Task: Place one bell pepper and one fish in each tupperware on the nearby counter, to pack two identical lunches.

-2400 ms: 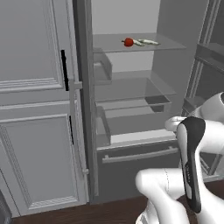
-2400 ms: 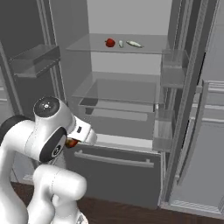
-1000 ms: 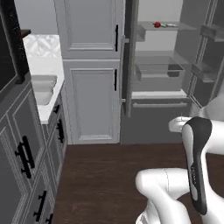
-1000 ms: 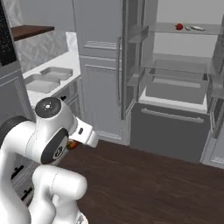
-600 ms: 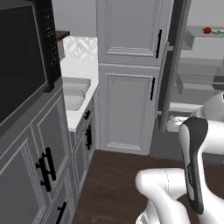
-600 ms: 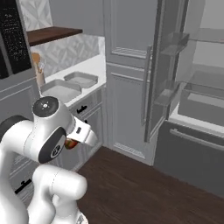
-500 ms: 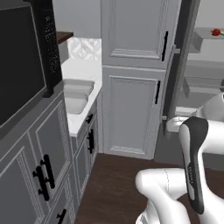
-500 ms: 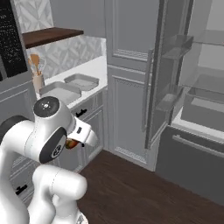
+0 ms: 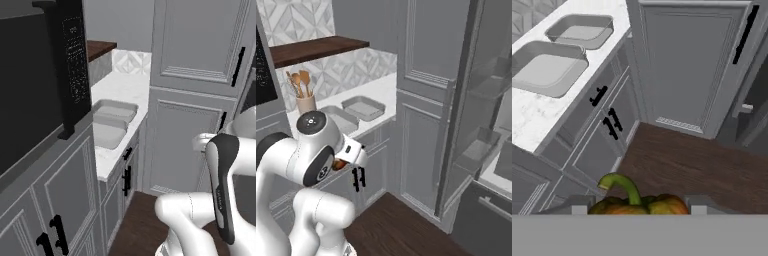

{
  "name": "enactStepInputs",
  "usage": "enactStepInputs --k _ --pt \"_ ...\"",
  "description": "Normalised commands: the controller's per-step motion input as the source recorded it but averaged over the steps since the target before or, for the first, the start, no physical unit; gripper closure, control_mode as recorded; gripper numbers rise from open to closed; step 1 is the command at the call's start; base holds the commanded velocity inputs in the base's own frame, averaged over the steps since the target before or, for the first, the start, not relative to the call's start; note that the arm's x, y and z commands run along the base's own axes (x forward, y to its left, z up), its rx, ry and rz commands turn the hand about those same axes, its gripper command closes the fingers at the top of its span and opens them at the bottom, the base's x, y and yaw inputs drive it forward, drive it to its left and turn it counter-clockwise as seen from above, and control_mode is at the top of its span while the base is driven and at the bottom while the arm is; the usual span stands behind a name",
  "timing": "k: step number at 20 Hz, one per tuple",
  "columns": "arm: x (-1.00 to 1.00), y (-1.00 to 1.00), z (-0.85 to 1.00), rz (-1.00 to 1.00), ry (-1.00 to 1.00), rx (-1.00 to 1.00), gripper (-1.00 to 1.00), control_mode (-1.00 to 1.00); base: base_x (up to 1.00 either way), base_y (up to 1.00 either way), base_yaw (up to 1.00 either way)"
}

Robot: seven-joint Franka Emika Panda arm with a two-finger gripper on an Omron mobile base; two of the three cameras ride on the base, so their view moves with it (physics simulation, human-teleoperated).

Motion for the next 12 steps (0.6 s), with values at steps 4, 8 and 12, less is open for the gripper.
enactStepInputs --k 4,8,12 --pt "0.00 0.00 0.00 0.00 0.00 0.00 1.00 1.00 0.62 0.19 0.48" --pt "0.00 0.00 0.00 0.00 0.00 0.00 1.00 1.00 0.87 0.01 0.42" --pt "0.00 0.00 0.00 0.00 0.00 0.00 1.00 1.00 0.91 -0.14 0.29"
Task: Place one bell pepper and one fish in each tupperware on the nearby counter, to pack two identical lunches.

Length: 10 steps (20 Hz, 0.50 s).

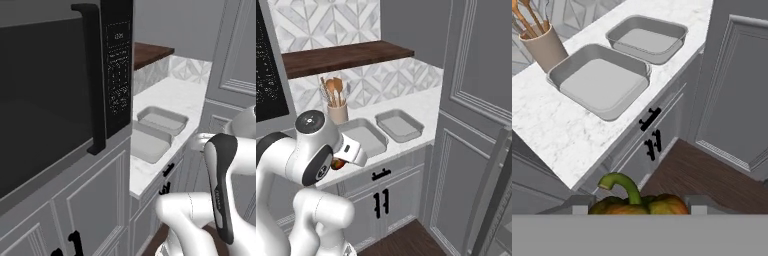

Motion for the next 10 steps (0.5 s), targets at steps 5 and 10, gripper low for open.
enactStepInputs --k 5,10 --pt "0.00 0.00 0.00 0.00 0.00 0.00 1.00 1.00 0.51 -0.04 0.10" --pt "0.00 0.00 0.00 0.00 0.00 0.00 1.00 1.00 0.46 0.02 0.04"
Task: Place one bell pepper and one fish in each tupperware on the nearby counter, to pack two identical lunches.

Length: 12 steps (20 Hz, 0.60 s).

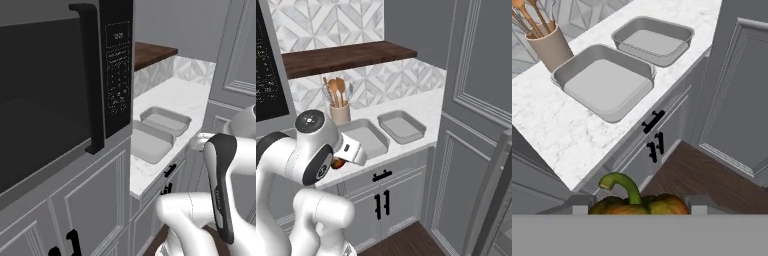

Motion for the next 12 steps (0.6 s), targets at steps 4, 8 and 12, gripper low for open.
enactStepInputs --k 4,8,12 --pt "0.25 0.03 0.00 0.02 0.00 0.00 1.00 -1.00 0.54 0.01 0.03" --pt "1.00 0.43 -0.10 0.07 0.08 -0.01 1.00 -1.00 0.00 0.00 0.00" --pt "1.00 0.14 -0.24 0.13 0.12 0.00 1.00 -1.00 0.00 0.00 0.00"
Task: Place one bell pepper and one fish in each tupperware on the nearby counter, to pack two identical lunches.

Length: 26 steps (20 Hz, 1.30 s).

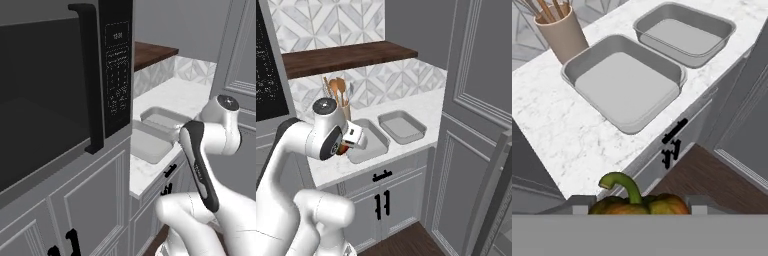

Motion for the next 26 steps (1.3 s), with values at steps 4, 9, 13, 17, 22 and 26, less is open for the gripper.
enactStepInputs --k 4,9,13,17,22,26 --pt "1.00 -0.07 -0.08 0.12 0.03 0.04 1.00 -1.00 0.00 0.00 0.00" --pt "0.98 -0.01 0.00 -0.01 -0.10 0.00 1.00 -1.00 0.00 0.00 0.00" --pt "1.00 -0.39 0.00 -0.06 0.00 0.00 1.00 -1.00 0.00 0.00 0.00" --pt "1.00 -0.51 0.00 -0.04 0.00 0.04 1.00 -1.00 0.00 0.00 0.00" --pt "0.90 -0.21 -0.23 -0.07 0.00 0.00 1.00 -1.00 0.00 0.00 0.00" --pt "0.73 -0.20 -0.37 -0.07 0.00 0.00 1.00 -1.00 0.00 0.00 0.00"
